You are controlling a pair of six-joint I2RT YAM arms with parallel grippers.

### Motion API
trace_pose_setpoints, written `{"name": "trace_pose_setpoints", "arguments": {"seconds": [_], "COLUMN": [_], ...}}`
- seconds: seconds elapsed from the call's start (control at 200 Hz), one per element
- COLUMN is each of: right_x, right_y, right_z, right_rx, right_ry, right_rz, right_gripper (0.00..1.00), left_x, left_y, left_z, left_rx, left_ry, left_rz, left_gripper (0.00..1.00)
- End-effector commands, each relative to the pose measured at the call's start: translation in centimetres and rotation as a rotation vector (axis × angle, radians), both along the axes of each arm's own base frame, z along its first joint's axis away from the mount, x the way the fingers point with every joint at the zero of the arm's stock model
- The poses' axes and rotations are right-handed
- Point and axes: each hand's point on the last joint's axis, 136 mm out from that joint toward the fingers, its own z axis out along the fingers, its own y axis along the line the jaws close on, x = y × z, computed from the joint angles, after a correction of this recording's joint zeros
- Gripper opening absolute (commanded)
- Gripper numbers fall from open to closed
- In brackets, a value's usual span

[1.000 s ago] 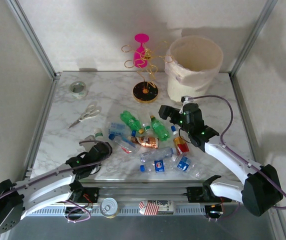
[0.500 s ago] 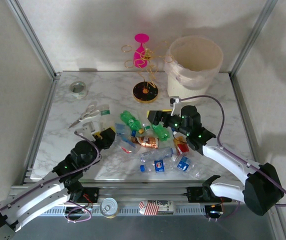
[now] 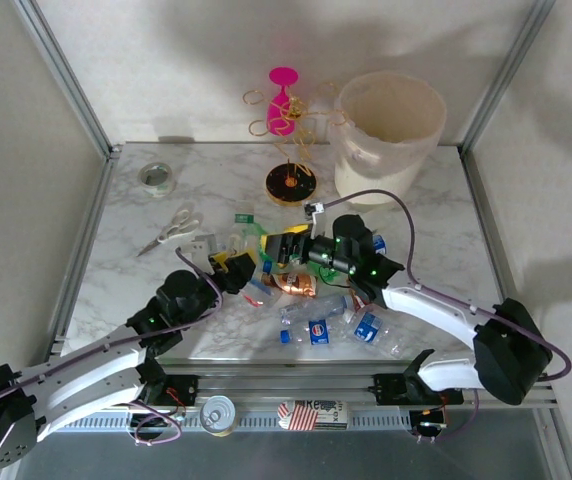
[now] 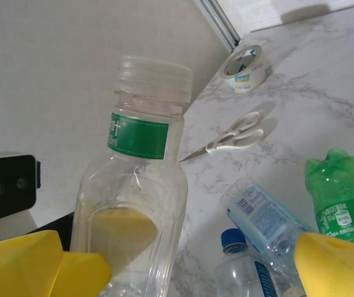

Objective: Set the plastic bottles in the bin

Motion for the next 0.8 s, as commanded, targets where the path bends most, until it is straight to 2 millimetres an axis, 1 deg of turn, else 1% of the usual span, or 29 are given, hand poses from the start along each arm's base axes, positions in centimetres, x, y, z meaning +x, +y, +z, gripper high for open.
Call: {"name": "trace_pose_setpoints", "arguments": {"seconds": [0.0, 0.15, 0.225, 0.386, 0.591, 0.671, 0.791], "right_x": [-0.1, -0.3, -0.5, -0.9, -1.1, -1.0, -0.9], "right_y": [1.3, 2.1, 2.6, 3.5, 3.9, 4.0, 4.0], "right_z": [2.5, 2.6, 2.6, 1.8, 0.9, 0.7, 0.4], "right_rx": [0.078, 0.100, 0.098, 0.086, 0.076, 0.072, 0.063], "right_ry": [-0.028, -0.022, -0.019, 0.003, 0.028, 0.032, 0.037], "right_rz": [0.033, 0.064, 0.076, 0.099, 0.107, 0.107, 0.101], "right_gripper": [0.96, 0.95, 0.95, 0.95, 0.91, 0.87, 0.71], "left_x": [-0.3, -0.8, -0.9, -0.9, -1.0, -0.9, -0.9], "left_y": [-1.1, -1.8, -1.9, -2.4, -3.2, -3.2, -3.2], "left_z": [2.8, 1.9, 1.8, 1.5, 1.3, 1.3, 1.4], "left_rx": [-0.028, 0.010, 0.020, 0.055, 0.114, 0.122, 0.119], "left_ry": [-0.080, -0.066, -0.066, -0.073, -0.079, -0.083, -0.086], "left_rz": [-0.037, -0.049, -0.044, -0.046, -0.047, -0.038, -0.033], "left_gripper": [0.49, 0.49, 0.49, 0.50, 0.50, 0.51, 0.54]}}
